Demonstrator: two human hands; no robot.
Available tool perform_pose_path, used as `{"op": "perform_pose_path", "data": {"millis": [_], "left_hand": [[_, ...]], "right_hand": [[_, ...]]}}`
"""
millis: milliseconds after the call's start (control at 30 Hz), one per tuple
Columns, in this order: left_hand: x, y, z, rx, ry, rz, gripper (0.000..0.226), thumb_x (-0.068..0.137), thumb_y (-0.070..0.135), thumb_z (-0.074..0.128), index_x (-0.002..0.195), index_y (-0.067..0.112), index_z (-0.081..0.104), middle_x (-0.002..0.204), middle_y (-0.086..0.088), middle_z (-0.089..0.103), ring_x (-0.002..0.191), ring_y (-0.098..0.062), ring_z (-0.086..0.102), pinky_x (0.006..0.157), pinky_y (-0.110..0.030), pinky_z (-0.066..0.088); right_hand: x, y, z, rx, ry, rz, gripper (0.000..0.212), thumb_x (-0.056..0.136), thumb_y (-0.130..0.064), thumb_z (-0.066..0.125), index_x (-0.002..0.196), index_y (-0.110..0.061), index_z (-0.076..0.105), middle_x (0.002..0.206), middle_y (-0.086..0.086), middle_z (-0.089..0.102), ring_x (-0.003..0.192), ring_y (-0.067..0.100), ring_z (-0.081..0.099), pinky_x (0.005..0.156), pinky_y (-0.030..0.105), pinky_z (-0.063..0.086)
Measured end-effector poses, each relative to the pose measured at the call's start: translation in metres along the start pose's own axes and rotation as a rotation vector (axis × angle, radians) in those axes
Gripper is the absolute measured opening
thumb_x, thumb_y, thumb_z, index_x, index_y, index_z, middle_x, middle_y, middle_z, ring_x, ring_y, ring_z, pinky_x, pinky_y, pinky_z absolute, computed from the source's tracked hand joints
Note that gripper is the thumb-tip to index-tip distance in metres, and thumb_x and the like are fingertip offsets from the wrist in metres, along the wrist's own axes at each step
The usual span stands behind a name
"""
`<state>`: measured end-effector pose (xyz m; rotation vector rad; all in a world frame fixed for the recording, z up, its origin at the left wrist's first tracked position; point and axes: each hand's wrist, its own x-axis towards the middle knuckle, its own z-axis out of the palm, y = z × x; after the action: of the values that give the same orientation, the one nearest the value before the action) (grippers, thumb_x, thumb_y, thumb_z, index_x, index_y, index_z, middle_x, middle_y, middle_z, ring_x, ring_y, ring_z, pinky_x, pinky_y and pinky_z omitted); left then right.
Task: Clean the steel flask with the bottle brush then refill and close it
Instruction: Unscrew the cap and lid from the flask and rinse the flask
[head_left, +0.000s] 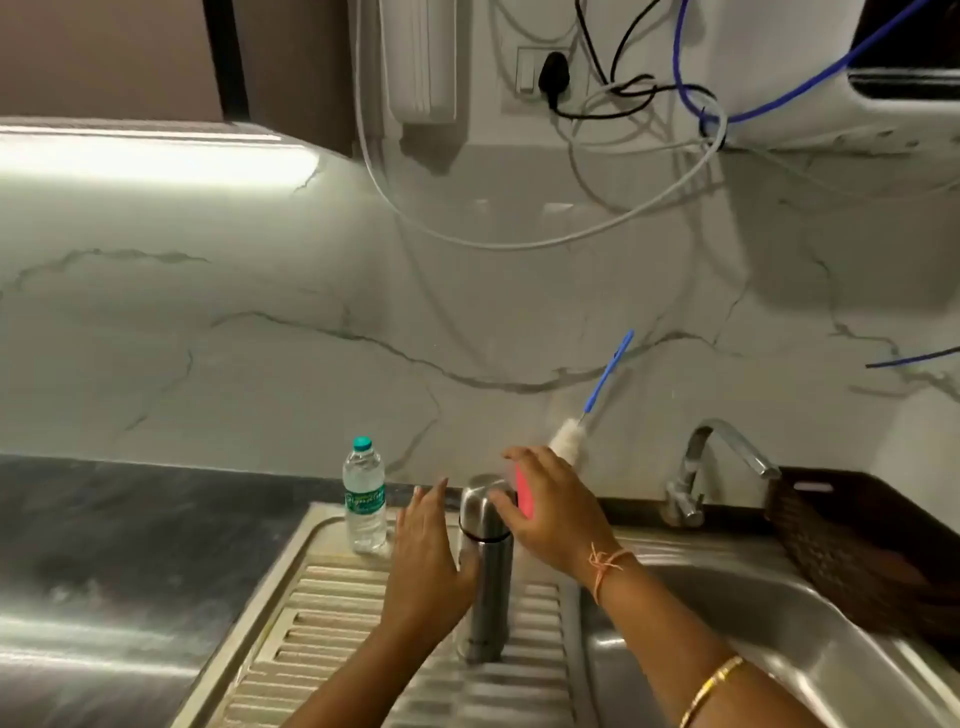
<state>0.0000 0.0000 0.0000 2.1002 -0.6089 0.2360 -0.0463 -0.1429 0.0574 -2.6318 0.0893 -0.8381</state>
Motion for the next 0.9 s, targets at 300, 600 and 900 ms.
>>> {"op": "perform_pose_path", "data": {"millis": [300, 600, 900], "left_hand": [[0.018, -0.015, 0.022, 0.103, -0.118, -0.185, 0.100, 0.066, 0.065, 0.071, 0.146, 0.025, 0.027, 0.155, 0.001, 0.028, 0.147, -0.023, 0.006, 0.119, -0.047, 0.006], [0.036, -0.017, 0.033, 0.013, -0.086, -0.134, 0.055, 0.066, 0.057, 0.075, 0.110, 0.031, 0.058, 0.115, 0.009, 0.064, 0.120, -0.011, 0.051, 0.119, -0.045, 0.002], [0.039, -0.023, 0.037, -0.133, -0.083, -0.067, 0.042, 0.064, 0.049, 0.080, 0.092, 0.035, 0.051, 0.085, 0.020, 0.057, 0.085, 0.006, 0.047, 0.118, -0.039, 0.006]], "right_hand": [[0.041, -0.014, 0.010, -0.242, -0.418, 0.119, 0.064, 0.078, -0.069, 0.052, 0.118, -0.020, 0.055, 0.115, 0.003, 0.062, 0.100, 0.020, 0.058, 0.081, 0.029, 0.047], [0.059, -0.017, 0.023, -0.367, -0.526, 0.077, 0.054, 0.079, -0.060, 0.058, 0.107, -0.013, 0.062, 0.102, 0.006, 0.067, 0.091, 0.022, 0.061, 0.082, 0.034, 0.052], [0.062, -0.007, 0.012, -0.291, -0.652, -0.088, 0.041, 0.086, -0.047, 0.058, 0.110, -0.014, 0.058, 0.094, 0.000, 0.054, 0.085, 0.015, 0.049, 0.071, 0.023, 0.034]]}}
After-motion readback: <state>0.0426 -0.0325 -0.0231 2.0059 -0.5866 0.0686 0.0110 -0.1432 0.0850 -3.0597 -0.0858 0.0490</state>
